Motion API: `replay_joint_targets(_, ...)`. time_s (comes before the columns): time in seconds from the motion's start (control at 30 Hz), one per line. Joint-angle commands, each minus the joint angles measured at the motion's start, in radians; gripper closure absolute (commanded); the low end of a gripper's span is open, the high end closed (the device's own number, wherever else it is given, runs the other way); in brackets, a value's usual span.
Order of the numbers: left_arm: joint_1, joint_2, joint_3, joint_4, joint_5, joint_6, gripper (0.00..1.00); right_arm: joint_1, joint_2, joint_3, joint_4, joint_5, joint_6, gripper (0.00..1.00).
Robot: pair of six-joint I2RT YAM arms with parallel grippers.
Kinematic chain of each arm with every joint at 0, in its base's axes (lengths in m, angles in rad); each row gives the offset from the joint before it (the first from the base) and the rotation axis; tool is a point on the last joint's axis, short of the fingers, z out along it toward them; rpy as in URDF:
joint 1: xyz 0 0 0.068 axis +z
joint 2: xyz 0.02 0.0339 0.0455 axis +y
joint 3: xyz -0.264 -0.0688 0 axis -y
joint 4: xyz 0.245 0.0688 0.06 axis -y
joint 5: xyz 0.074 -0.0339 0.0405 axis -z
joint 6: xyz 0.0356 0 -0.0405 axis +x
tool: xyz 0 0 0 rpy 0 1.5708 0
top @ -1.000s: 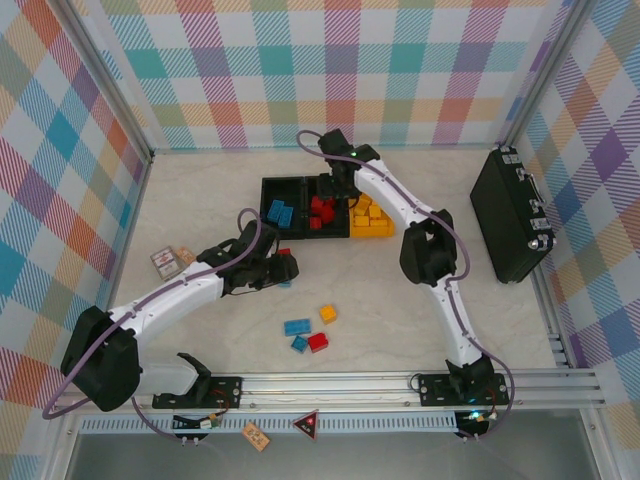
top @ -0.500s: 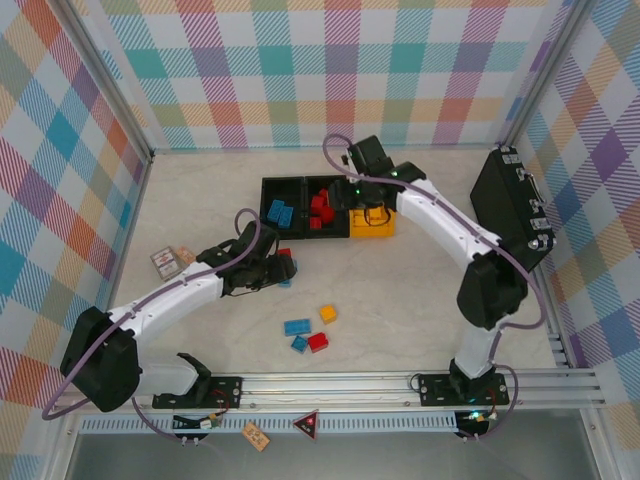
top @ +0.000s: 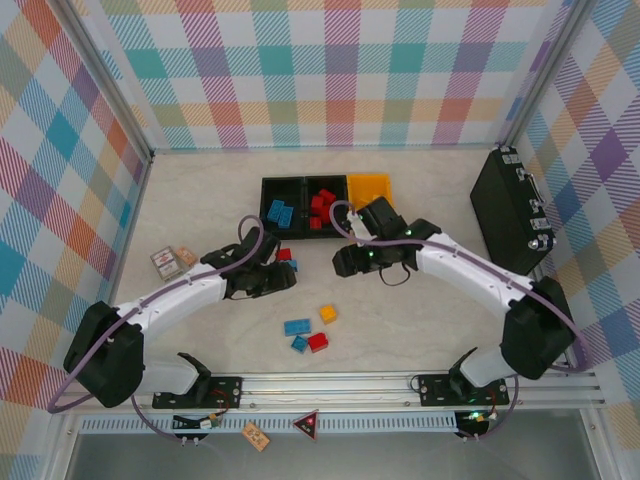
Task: Sort the legos into containers by color
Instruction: Pick up the lego from the bottom-center of the table.
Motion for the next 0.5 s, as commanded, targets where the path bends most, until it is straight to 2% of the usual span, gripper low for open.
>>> replay_joint_targets(0.0,0.015,-0.049,-0.047,-0.025,0.037,-0.022,0.42,0.051,-0.061,-0.060,-0.019,-0.035,-0.019,0.36)
replay_joint_targets(0.2,0.017,-0.110,-0.119,-0.030,0.038,-0.071,0.39,0.205,-0.092,-0.126,-0.022,0.023,0.033,0.33)
replay_joint_targets(0.47,0.018,-0.227,-0.232,-0.046,0.029,-0.152,0.37,0.358,-0.031,-0.141,-0.025,0.076,0.069,0.31)
